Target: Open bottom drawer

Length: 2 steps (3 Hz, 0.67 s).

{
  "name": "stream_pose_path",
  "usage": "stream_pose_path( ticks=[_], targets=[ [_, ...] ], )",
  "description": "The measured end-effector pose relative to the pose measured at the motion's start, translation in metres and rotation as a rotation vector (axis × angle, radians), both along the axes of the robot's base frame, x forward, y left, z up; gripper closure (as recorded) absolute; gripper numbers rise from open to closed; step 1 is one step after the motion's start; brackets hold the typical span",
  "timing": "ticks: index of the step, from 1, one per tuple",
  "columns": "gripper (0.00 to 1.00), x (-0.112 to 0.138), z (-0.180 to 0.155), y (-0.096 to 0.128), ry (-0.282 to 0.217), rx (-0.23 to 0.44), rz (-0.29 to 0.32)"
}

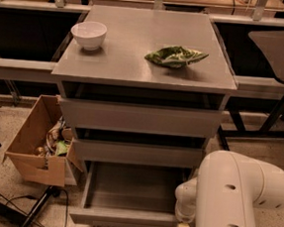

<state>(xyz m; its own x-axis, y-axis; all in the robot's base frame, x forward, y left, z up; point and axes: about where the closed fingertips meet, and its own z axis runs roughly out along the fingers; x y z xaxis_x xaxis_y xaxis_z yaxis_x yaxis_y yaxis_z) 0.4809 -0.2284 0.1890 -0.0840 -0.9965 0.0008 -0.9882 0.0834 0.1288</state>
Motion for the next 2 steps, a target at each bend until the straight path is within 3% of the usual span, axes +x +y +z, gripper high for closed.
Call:
stream_pose_path(
  ticks=[1,2],
  targets=[
    [0.0,-0.002,-0.002,0.0,0.007,0.007,0.0],
    [0.18,-0.045,-0.024,0.01,0.128,0.046,-0.009]
  ],
)
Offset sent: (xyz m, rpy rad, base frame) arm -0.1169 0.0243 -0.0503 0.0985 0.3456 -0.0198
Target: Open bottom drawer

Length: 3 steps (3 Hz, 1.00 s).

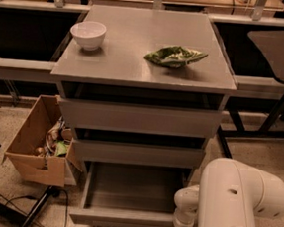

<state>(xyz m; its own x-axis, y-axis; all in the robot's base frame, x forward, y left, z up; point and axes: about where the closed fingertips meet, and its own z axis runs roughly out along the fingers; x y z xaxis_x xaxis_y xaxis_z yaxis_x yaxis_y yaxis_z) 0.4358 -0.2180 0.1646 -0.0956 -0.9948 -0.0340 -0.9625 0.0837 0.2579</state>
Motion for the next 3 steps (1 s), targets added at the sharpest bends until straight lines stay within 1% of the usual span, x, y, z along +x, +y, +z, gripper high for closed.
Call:
stream_pose_path(
  ticks=[1,3],
  targets=[
    [0.42,-0.008,0.002,0.002,0.024,0.005,-0.001],
    [0.89,-0.013,0.016,-0.011,0.039,-0.011,-0.043]
  ],
)
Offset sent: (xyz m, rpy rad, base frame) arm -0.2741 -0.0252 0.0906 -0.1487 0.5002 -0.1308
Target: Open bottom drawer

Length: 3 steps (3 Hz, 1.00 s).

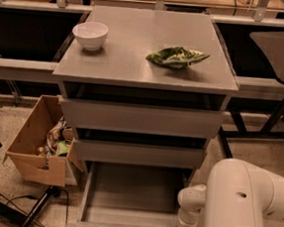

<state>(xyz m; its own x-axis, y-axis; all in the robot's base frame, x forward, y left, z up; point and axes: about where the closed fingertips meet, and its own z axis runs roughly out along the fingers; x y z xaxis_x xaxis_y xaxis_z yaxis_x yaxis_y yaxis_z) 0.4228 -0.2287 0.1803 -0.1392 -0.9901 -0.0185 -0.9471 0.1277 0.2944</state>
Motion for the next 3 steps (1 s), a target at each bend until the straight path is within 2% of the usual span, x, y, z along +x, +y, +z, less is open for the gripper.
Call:
stream_pose_path(
  ticks=[1,2,3],
  targets=[
    [1.0,0.002,0.005,0.001,-0.028,0.013,-0.025],
    [1.0,-0.019,0.008,-0.004,-0.006,0.018,-0.047],
    [1.0,-0.016,0.008,-0.004,-0.006,0.018,-0.047]
  ],
)
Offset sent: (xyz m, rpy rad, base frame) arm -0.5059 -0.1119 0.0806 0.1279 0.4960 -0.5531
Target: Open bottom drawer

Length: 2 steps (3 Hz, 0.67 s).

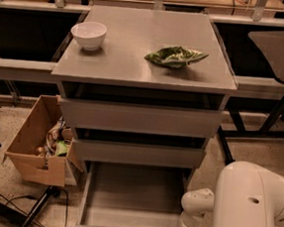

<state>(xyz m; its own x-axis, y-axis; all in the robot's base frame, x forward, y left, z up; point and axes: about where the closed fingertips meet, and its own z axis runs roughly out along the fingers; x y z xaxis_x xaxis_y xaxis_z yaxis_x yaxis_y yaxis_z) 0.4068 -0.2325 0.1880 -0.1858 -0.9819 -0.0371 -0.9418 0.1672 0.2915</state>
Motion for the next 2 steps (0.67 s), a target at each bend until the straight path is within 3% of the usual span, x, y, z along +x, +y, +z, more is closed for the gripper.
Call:
stream_pose_path(
  ticks=[2],
  targets=[
    [1.0,-0.012,0.007,0.003,0.01,0.03,-0.04]
  ],
)
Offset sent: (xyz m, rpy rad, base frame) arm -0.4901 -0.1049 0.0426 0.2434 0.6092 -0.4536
